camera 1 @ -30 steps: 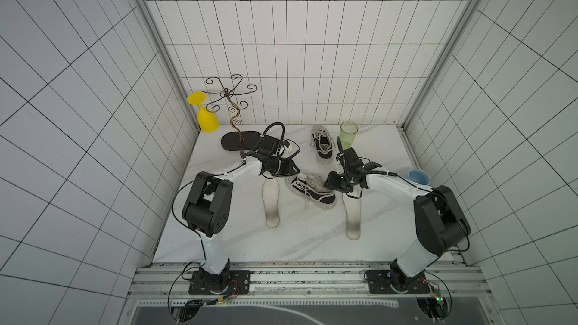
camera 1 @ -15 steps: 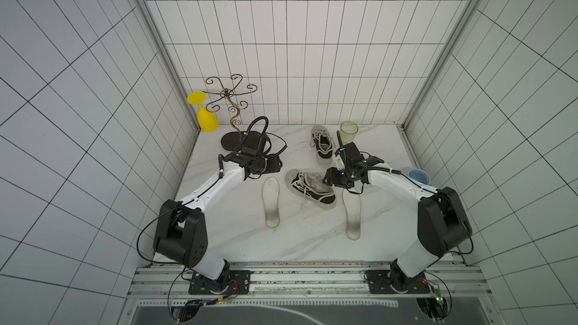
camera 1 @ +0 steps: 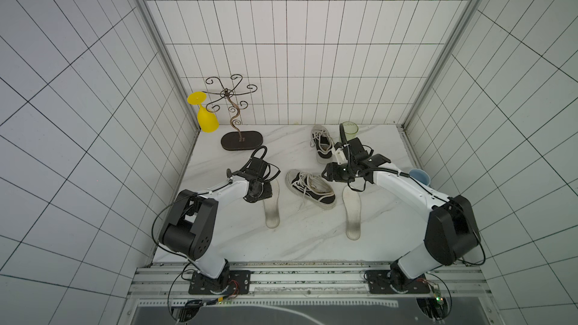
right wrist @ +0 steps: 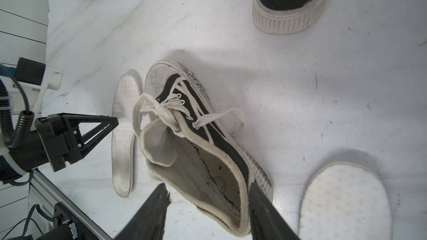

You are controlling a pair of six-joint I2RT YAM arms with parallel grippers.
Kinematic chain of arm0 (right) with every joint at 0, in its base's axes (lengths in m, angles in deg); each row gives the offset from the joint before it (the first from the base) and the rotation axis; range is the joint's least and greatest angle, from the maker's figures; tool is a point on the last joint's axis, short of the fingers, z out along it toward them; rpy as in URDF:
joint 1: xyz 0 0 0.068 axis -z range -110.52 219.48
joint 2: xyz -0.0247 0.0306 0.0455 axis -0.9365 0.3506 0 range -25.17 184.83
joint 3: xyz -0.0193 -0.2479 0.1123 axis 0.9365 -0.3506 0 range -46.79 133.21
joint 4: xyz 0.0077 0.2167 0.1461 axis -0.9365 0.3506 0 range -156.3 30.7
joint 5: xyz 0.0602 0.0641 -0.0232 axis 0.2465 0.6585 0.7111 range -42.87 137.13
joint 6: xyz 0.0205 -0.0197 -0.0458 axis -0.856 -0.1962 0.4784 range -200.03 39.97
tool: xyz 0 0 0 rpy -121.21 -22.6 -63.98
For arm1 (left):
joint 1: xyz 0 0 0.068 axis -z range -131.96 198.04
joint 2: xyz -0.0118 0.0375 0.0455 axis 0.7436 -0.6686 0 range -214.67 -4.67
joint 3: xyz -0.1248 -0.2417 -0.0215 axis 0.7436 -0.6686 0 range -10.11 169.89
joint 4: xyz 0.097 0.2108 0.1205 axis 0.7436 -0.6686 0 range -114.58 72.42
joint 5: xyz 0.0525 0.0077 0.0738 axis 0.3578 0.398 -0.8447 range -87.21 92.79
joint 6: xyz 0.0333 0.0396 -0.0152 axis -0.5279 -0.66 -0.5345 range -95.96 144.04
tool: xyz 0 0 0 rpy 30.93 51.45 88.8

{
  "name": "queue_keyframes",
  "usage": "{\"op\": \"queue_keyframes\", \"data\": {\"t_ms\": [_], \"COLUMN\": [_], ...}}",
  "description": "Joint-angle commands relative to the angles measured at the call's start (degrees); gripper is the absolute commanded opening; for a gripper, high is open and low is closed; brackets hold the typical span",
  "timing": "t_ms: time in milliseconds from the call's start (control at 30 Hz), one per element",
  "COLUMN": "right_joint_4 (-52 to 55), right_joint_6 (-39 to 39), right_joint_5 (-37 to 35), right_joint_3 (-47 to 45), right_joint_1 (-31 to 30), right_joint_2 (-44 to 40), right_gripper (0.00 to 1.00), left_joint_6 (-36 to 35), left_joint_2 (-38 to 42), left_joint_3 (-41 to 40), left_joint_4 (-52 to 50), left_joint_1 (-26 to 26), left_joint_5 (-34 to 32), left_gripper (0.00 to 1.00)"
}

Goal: Insert the insole into the shoe
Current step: Pick up the insole from the center of the board.

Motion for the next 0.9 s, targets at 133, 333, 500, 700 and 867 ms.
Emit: {"op": "queue_keyframes", "data": {"t_ms": [133,333,500,700,867], "right_joint_4": [0.2,1.3,3.0,-3.3,-16.3], "right_joint_6": [-0.5,0.2,3.9,3.9,-3.8], "right_joint_5": [0.1,-0.6,2.1,13.0,17.9], "right_joint_3": [4.8,5.0,5.3,4.6,3.8], "right_joint_1": [-0.6,-0.6,-0.7,-6.0,-10.3], "right_joint_2": [-2.8,-4.1,-4.8,-3.0,2.8], "right_gripper": [0.56,0.56,0.57,0.58,0.59], "left_joint_6": [6.2,11.6,11.9,14.6,18.1], "left_joint_2": [-1.6,-1.8,3.3,12.2,16.4], "left_joint_3": [-3.5,-5.7,-3.7,1.1,2.6], "left_joint_4": [4.3,3.3,3.9,0.8,0.2], "left_joint_1": [3.8,5.1,3.8,2.5,2.6], "left_joint_5": [-3.3,-8.3,-6.1,-4.1,-2.3], "left_gripper": [0.33,0.06,0.0,0.0,0.0]}}
